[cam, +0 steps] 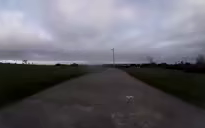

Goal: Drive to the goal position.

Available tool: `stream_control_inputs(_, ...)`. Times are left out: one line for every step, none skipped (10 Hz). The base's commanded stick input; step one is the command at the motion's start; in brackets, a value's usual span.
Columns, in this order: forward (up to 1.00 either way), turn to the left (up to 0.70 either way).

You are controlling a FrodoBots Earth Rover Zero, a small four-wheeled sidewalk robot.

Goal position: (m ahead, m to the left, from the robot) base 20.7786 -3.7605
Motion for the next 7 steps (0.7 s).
stream_control_inputs(0.85,-0.18)
stream_control_inputs(0.85,-0.28)
stream_control_inputs(0.85,-0.16)
stream_control_inputs(0.85,-0.03)
stream_control_inputs(0.85,-0.31)
stream_control_inputs(0.85,-0.31)
stream_control_inputs(0.85,0.00)
